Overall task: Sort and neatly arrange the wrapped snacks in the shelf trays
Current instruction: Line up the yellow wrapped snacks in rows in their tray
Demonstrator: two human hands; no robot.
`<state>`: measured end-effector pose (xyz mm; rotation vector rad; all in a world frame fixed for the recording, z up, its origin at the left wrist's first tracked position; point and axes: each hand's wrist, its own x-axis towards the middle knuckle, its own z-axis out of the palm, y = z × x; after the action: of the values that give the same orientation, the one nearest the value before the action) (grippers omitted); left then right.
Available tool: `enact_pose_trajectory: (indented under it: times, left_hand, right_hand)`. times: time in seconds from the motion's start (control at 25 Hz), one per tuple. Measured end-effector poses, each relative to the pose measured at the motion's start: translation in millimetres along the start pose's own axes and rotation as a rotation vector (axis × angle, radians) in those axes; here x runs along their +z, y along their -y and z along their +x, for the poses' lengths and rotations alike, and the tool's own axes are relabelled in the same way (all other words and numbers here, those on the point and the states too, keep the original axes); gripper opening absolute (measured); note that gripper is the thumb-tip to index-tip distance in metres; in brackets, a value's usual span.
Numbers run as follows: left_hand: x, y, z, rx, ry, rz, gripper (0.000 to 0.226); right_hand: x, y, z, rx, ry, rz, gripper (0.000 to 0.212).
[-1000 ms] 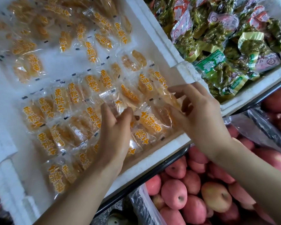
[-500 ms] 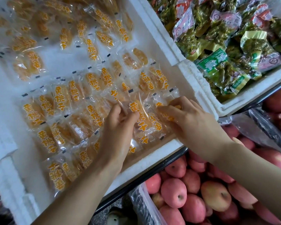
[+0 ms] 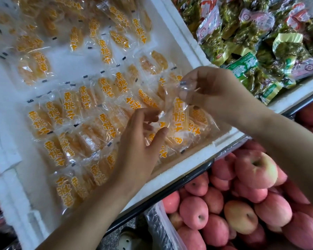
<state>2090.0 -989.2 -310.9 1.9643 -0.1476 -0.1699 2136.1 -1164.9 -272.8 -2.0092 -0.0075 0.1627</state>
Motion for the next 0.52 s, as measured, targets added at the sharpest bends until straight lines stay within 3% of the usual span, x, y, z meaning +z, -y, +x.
enact_pose_trajectory:
  times: [0.08, 0.2, 0.4, 0.52]
  left_hand:
    - [-16, 15, -5, 0.138, -0.020, 0.280, 0.021]
    - [-44, 38, -21, 0.233, 0.077, 0.622, 0.035]
    - [-66, 51, -34, 0.207, 0.199, 0.685, 0.058]
    - [-64, 54, -35, 0.277, 0.206, 0.829, 0.068]
  right_hand:
    - [4, 1, 2, -0.028, 0.013, -0.010, 0.020]
    - [36, 0, -6, -0.137, 0.117, -0.252, 0.017]
    - [75, -7, -6, -0.322, 0.273, -0.644, 0.029]
    - [74, -11, -3, -0.506, 0.223, -0.871, 0.036]
